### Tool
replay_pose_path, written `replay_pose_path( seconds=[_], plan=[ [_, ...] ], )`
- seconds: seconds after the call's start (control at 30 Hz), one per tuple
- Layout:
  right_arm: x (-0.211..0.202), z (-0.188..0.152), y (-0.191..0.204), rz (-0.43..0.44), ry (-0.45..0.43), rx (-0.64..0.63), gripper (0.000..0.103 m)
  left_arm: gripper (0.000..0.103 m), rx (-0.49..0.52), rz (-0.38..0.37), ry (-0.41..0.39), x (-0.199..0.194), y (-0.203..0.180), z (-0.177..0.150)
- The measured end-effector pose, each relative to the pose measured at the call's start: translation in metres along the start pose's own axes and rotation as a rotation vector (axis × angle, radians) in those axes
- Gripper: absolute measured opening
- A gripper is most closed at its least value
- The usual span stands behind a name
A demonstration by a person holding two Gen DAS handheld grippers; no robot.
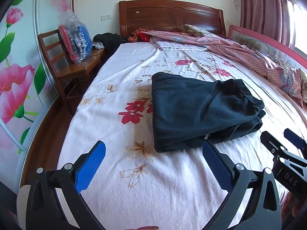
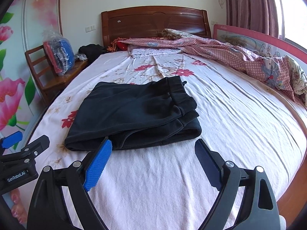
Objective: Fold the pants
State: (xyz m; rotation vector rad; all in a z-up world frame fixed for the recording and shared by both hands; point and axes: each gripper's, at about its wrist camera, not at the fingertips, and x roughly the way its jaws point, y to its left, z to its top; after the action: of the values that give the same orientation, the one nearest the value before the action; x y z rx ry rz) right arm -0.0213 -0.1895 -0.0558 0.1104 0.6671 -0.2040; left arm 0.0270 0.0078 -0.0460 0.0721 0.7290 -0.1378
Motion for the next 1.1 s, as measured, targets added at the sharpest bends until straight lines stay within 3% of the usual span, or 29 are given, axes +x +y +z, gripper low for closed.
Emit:
replay_pose_path(
  seconds=[0.67, 1.1],
  plan=[
    [0.0003, -0.0013, 0.0021, 0.001, -0.006, -0.002, 0.088, 0.101, -0.005, 0.005, 0.001, -0.0009, -0.0019, -0.0006],
    [0.0017, -0.0024, 0.0049, 0.002, 0.001, -0.004, 0.088, 0.101, -0.020, -0.032, 0.018, 0.0002, -0.0018, -0.0013]
  ],
)
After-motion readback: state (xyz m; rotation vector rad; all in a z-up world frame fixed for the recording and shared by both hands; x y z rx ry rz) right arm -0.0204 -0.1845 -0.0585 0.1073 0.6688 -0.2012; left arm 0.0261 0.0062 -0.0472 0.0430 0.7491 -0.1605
